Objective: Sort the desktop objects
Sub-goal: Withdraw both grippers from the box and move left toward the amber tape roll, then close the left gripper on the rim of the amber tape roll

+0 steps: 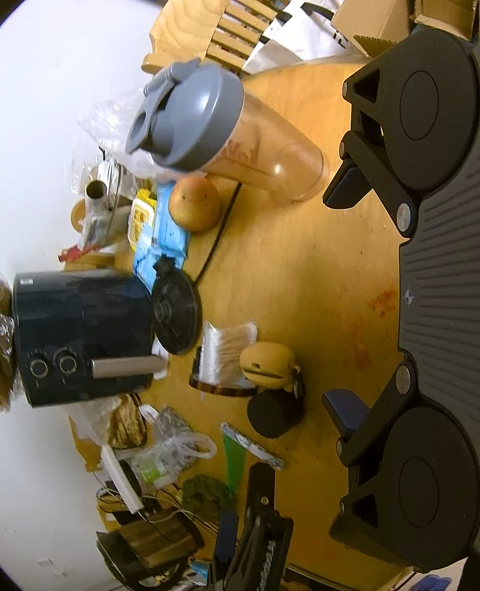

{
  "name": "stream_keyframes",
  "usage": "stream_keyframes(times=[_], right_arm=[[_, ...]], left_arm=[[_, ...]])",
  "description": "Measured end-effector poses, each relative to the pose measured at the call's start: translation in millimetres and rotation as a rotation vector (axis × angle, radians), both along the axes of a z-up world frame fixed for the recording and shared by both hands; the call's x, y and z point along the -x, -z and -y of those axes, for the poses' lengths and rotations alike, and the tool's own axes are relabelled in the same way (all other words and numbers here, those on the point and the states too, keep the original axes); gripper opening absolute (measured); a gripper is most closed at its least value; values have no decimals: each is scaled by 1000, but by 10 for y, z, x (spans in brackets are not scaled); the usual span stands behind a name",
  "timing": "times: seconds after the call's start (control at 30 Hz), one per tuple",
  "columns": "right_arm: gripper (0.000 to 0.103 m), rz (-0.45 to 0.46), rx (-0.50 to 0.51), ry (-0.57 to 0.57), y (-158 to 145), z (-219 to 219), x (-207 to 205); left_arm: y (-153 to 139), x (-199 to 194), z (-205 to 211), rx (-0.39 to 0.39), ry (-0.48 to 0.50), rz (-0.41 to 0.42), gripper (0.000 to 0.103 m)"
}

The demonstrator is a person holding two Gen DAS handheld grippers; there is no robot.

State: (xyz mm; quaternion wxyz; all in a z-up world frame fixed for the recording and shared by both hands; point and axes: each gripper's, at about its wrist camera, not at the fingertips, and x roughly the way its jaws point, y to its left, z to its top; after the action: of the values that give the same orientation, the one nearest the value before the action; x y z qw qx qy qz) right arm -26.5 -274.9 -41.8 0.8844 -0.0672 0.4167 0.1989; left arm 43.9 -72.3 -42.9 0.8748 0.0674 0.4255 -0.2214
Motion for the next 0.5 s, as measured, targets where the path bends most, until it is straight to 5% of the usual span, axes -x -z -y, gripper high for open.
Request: stream_keyframes(times=[0.07,0.5], right_arm=[[103,-6,-8,14,-2,43,-12],[103,-24,0,92,10,315,-37]], left_arm=[[18,-53,82,-4,0,2,86],[155,-344,416,-75,-70,-9,80]])
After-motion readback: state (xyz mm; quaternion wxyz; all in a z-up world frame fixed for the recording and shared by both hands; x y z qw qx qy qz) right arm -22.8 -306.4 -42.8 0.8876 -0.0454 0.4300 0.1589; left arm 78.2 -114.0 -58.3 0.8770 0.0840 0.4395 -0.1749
